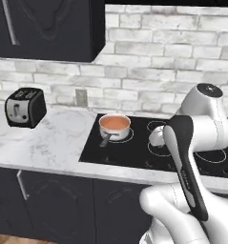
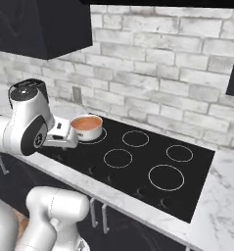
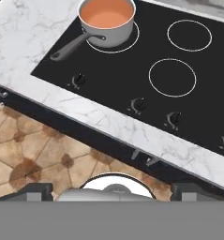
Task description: Retrieve the chicken drumstick from the fridge and place it on the saucepan with marinade on the stove.
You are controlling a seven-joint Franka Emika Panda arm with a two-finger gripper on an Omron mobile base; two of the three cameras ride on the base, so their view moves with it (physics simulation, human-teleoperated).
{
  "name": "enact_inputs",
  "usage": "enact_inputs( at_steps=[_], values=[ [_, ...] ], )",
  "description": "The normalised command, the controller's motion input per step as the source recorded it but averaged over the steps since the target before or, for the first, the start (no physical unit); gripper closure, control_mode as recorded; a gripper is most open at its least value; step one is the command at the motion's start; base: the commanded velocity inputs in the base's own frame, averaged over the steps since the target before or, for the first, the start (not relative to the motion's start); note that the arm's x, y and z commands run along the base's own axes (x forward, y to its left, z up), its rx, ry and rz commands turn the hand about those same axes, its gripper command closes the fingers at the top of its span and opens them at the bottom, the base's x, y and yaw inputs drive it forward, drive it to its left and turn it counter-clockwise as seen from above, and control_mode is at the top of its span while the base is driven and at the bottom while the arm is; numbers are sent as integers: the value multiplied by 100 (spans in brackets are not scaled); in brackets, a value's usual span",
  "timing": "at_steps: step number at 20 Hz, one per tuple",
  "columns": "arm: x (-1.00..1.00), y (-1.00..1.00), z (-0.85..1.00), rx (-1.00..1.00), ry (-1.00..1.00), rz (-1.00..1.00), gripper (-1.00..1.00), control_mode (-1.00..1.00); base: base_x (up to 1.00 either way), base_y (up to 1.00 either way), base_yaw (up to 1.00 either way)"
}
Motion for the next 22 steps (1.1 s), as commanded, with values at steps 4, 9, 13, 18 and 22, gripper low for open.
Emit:
enact_inputs(
  at_steps=[4, 9, 13, 18, 22],
  values=[
    [0, 0, 0, 0, 0, 0, -100, 100, 0, 13, 60],
    [0, 0, 0, 0, 0, 0, -100, 100, 0, 26, 67],
    [0, 0, 0, 0, 0, 0, -100, 100, 0, 33, 71],
    [0, 0, 0, 0, 0, 0, -100, 100, 0, 36, 71],
    [0, 0, 0, 0, 0, 0, -100, 100, 2, 46, 66]
  ],
)
